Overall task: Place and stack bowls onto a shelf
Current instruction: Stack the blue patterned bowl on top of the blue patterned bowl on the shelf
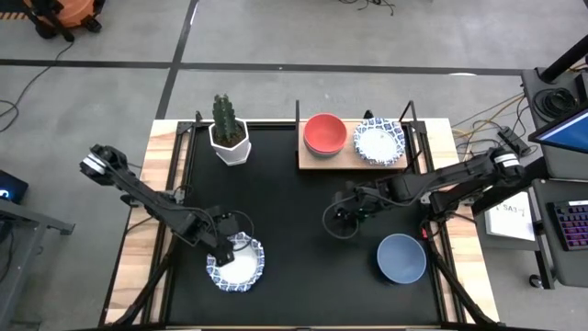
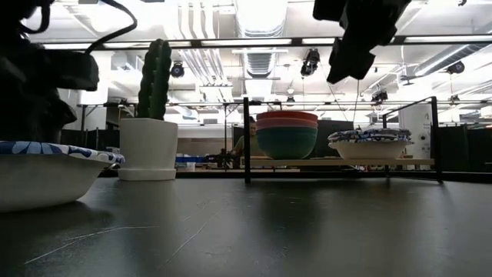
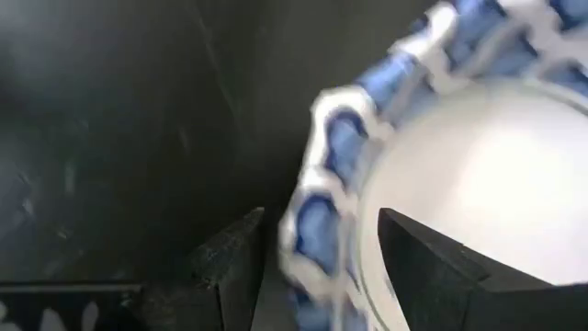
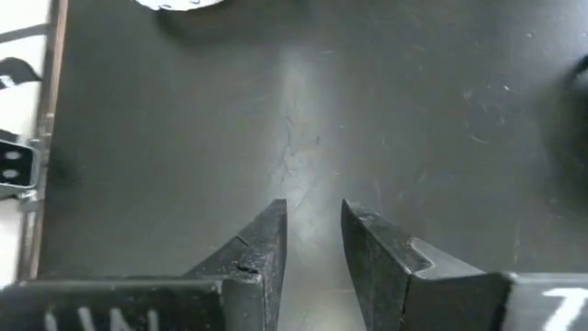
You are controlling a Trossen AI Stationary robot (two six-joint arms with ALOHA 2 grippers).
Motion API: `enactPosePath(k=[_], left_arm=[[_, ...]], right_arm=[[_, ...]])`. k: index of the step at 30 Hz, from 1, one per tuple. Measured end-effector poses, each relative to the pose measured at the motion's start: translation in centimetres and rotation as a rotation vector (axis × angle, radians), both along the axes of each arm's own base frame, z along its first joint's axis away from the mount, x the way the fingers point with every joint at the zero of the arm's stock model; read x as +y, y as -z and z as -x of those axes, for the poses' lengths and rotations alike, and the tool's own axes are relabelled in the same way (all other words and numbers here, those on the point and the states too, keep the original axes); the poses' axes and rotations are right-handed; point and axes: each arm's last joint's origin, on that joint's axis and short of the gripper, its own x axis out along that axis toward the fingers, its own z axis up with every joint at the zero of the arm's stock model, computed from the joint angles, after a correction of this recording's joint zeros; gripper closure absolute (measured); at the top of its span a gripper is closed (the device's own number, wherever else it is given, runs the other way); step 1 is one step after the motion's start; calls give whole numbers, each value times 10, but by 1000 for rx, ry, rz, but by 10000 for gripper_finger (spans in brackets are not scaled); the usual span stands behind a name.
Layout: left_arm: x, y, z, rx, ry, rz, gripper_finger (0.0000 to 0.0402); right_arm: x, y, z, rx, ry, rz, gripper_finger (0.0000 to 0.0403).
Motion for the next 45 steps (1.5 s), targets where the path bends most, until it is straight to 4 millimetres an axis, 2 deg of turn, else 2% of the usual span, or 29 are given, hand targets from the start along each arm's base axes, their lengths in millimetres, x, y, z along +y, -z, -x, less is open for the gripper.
enactPosePath(k=[4, 9, 14, 20, 24, 28, 32, 35, 39, 45], left_arm=[[0, 9, -10, -64, -46, -88, 210], [11, 13, -29, -184, -161, -219, 210], [21, 2, -48, -235, -164, -270, 209], [19, -18, -54, -270, -84, -294, 209], [16, -33, -44, -312, -73, -338, 209], [12, -50, -23, -408, -84, -416, 209], [6, -71, -1, -551, -121, -503, 209], [3, -81, 11, -632, -136, -549, 209], [-1, -84, 18, -664, -113, -568, 209], [-5, -79, 16, -646, -94, -592, 209]], right_arm=[[1, 7, -6, 11, -1, 21, 310], [3, 14, -23, -65, -21, 29, 305], [6, 25, -55, -235, -10, 5, 305], [11, 46, -90, -326, 40, -25, 298], [16, 52, -121, -325, 52, -16, 299], [19, 60, -149, -253, 56, 10, 306], [17, 65, -169, -170, 190, 104, 315], [17, 70, -182, -135, 213, 138, 322], [21, 79, -195, -128, 221, 120, 329], [21, 99, -206, -88, 248, 108, 330]])
